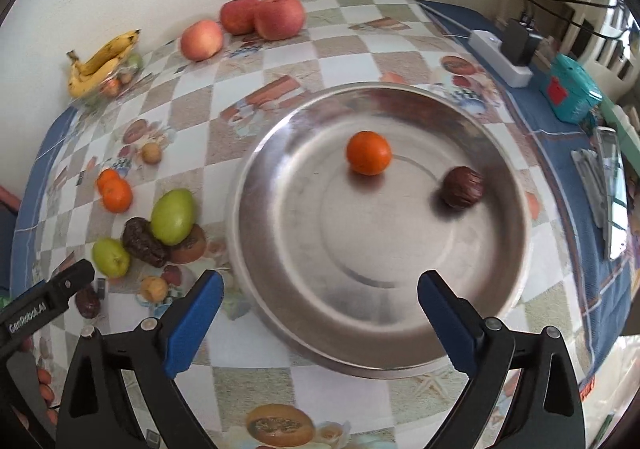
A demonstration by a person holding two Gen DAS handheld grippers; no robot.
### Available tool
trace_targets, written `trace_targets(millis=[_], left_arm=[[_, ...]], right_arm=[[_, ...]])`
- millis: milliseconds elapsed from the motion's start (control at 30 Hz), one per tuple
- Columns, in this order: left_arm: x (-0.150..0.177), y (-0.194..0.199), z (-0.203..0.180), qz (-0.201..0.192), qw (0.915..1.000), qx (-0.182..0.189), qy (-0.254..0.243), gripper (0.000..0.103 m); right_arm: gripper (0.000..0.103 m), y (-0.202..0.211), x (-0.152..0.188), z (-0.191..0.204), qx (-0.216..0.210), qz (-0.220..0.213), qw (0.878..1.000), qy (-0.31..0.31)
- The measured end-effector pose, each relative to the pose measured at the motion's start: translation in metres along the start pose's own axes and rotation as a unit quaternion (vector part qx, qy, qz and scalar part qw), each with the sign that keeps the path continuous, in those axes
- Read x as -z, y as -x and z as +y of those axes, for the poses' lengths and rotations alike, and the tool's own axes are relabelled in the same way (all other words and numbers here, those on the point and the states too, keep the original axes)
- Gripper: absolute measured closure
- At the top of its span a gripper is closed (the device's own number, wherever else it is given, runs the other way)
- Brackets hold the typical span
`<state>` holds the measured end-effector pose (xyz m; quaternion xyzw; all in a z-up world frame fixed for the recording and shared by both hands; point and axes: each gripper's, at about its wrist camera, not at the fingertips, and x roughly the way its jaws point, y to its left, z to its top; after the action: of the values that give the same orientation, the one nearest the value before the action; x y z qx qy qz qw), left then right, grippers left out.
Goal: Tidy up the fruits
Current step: 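Move both open tools back over the remaining fruits, then grasp the small tan fruit with the right tool while the left grasps the long date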
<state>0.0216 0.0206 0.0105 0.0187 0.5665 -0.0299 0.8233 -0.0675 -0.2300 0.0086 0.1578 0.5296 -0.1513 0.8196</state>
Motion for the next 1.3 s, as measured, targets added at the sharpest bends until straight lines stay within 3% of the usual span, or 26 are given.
trace_targets(millis=[267, 400, 667, 967, 1133, 1200, 1300], left_arm=[[-0.007, 0.002, 0.067, -0.010, 0.9969, -0.016, 0.076, 0.000], [-0.006, -0.001, 0.085, -0.008, 0.9936, 0.004, 0.112, 0.000], [-0.008, -0.008, 0.069, -0.007, 0.9946, 0.048, 0.092, 0.000], [-0.003, -0.035, 0.053, 0.055, 0.9936, 0.059, 0.079, 0.000], [0.000, -0.043, 0.051, 0.073, 0.9908, 0.069, 0.091, 0.003], [-0.001, -0.045, 0.049, 0.081, 0.9894, 0.077, 0.093, 0.013], [0.001, -0.049, 0.048, 0.094, 0.9853, 0.100, 0.102, 0.026]], right_arm=[[0.005, 0.001, 0.003, 0.037, -0.052, -0.003, 0.997, 0.049], [0.005, 0.004, 0.004, 0.055, -0.067, -0.010, 0.995, 0.076], [0.005, 0.005, 0.001, 0.078, -0.091, -0.015, 0.992, 0.087], [0.009, -0.019, 0.007, 0.110, -0.065, 0.021, 0.990, 0.127], [0.030, -0.042, 0.012, 0.122, -0.047, 0.054, 0.988, 0.137], [0.038, -0.047, 0.013, 0.126, -0.042, 0.060, 0.987, 0.142], [0.058, -0.051, 0.013, 0.128, -0.042, 0.063, 0.987, 0.145]])
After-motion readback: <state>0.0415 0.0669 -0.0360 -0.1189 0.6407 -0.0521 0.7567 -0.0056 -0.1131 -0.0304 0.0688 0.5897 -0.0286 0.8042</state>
